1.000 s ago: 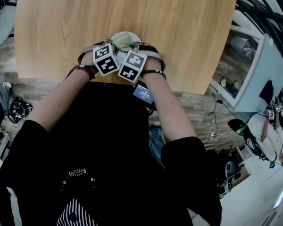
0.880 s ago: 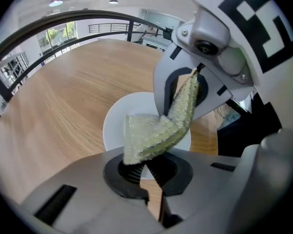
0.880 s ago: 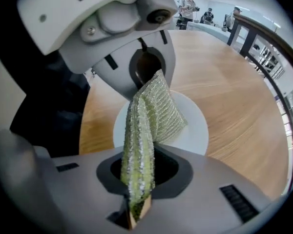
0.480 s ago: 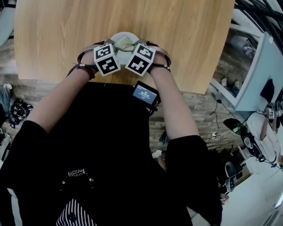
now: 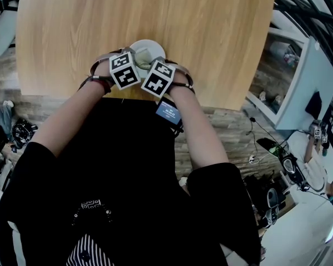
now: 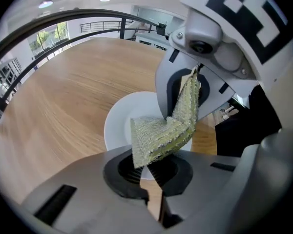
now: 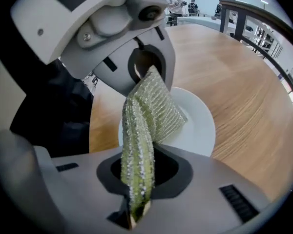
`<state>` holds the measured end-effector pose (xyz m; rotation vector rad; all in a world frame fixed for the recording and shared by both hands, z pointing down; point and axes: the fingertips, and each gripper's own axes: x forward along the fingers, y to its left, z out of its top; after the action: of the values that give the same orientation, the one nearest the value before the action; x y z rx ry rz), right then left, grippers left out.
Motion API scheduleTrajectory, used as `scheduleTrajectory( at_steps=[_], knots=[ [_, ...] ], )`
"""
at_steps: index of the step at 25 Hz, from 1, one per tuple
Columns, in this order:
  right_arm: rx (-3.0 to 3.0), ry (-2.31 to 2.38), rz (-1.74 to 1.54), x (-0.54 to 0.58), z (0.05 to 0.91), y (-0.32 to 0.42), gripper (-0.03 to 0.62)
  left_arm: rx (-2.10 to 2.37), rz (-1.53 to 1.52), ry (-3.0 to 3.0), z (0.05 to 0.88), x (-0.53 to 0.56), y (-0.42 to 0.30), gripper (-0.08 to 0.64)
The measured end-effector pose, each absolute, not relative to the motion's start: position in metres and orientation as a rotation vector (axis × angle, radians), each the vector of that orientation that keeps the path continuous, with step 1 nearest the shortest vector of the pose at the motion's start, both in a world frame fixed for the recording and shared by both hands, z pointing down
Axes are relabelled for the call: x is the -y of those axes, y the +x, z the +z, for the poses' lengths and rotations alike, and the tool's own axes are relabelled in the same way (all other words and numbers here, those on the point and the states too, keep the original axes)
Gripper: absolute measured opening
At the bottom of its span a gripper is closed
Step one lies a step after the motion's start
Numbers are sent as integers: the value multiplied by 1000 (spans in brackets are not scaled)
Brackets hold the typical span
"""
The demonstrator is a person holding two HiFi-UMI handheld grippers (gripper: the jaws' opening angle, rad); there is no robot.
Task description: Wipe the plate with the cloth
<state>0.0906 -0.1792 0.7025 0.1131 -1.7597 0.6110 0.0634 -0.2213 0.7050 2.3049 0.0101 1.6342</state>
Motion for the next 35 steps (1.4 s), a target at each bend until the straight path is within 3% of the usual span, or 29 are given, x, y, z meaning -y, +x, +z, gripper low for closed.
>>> scheduleTrajectory(
  at_steps=[12,24,28,35],
  knots=[
    [1744,268,475,228,707,114,49,-19,1600,2324,705,223,67,-6],
    [1844,258,772,182,687,95,49,6,1509,2361,701,218,66,-6],
    [1910,434,897,203,647,120,49,77,1231,2366,674,231,77,-6],
    [2282,821,1011,247,514,105,49,224,653,2424,543,271,52,-5]
  ],
)
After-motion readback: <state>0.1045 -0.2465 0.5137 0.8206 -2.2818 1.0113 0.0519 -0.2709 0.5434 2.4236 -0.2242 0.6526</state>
